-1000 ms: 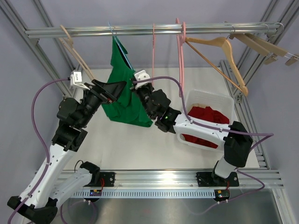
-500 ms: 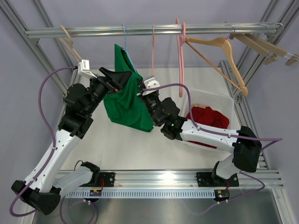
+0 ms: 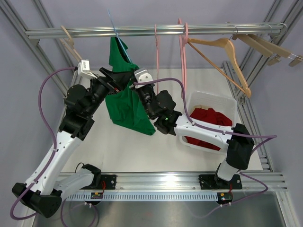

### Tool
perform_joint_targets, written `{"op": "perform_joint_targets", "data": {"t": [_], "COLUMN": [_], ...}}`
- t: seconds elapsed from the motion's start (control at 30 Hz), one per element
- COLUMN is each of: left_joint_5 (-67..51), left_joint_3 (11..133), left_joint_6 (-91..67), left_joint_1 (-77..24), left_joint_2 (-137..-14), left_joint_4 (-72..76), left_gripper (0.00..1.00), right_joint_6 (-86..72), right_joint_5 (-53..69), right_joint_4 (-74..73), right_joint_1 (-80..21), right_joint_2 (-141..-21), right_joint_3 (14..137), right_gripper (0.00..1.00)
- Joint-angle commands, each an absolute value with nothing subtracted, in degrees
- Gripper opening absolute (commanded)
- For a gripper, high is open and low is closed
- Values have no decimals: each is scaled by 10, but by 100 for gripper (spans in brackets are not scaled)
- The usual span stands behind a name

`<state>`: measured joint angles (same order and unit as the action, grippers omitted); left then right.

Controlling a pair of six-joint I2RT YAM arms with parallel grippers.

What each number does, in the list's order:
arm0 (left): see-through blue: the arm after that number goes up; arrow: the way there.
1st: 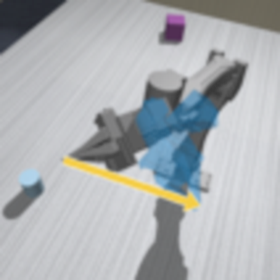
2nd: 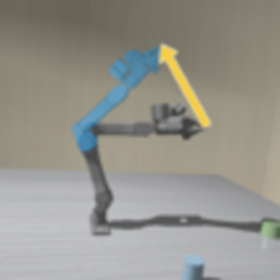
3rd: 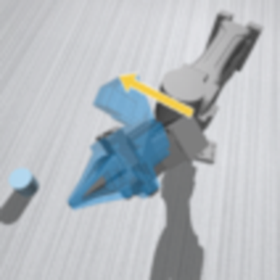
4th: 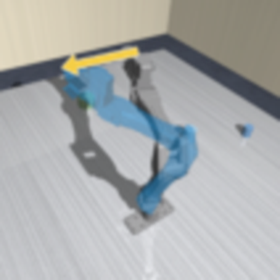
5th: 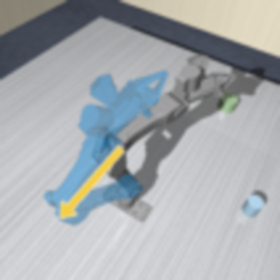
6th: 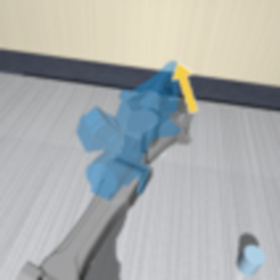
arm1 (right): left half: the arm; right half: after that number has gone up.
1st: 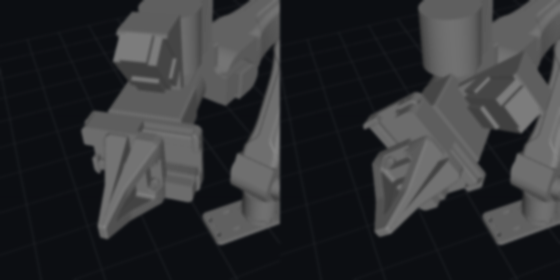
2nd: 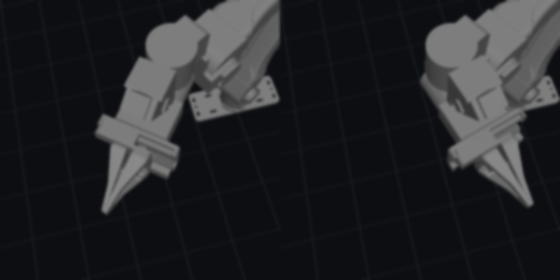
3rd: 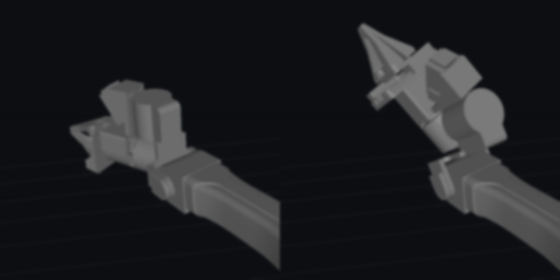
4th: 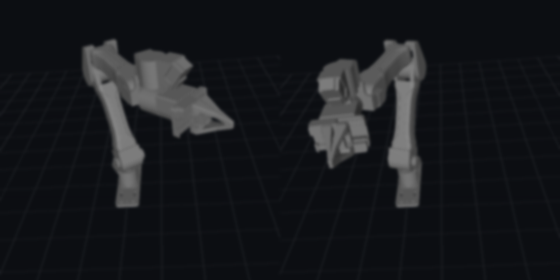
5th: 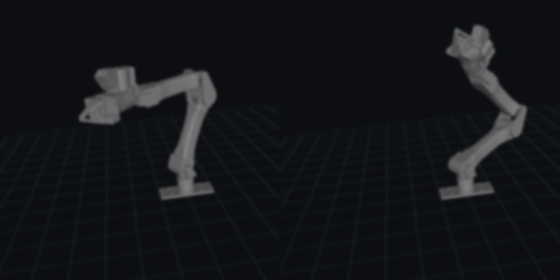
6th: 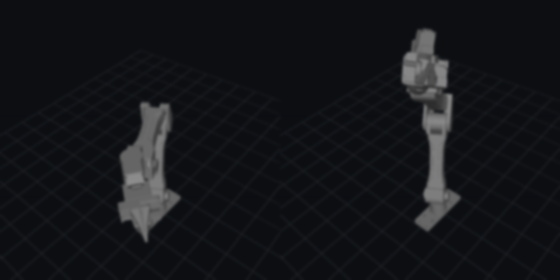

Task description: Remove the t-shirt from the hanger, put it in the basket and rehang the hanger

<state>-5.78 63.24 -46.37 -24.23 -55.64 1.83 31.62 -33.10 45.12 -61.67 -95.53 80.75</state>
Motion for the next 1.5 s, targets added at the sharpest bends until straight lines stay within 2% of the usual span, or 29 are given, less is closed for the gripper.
{"op": "perform_joint_targets", "data": {"t": [0.0,0.2,0.37,0.6,0.87,0.93,0.97,1.03,1.07,1.1,1.17,1.2,1.3,1.4,1.43,1.47], "left_joint_5": [-64,-78,-90,-112,-143,-151,-153,-154,-154,-154,-155,-155,-159,-162,-162,-161], "left_joint_3": [656,671,693,731,726,714,708,696,682,676,662,658,649,634,628,626], "left_joint_6": [-461,-470,-487,-509,-534,-539,-541,-545,-547,-550,-551,-550,-551,-555,-556,-556], "left_joint_1": [-230,-212,-197,-170,-169,-169,-169,-170,-170,-170,-170,-170,-170,-170,-170,-170], "left_joint_2": [-560,-576,-605,-648,-671,-667,-665,-659,-653,-650,-643,-642,-637,-624,-617,-611], "left_joint_4": [71,76,80,83,115,125,128,141,146,152,154,154,154,160,161,160], "left_gripper": [91,90,90,90,89,83,82,74,69,59,52,45,40,18,1,0], "right_joint_6": [331,305,314,319,339,337,335,331,331,331,333,331,328,330,324,316], "right_joint_5": [-297,-300,-293,-301,-319,-328,-329,-333,-340,-342,-350,-351,-351,-358,-362,-366], "right_joint_4": [540,580,586,628,656,666,670,676,678,679,686,686,685,681,663,645], "right_joint_1": [-611,-613,-614,-637,-666,-673,-674,-679,-684,-685,-688,-690,-701,-719,-722,-728], "right_joint_2": [-940,-914,-911,-878,-860,-853,-851,-849,-849,-849,-851,-851,-847,-844,-839,-836], "right_joint_3": [828,755,751,684,643,628,622,614,608,606,602,600,596,592,591,590], "right_gripper": [0,0,0,0,0,0,0,0,0,0,0,0,0,0,0,0]}}
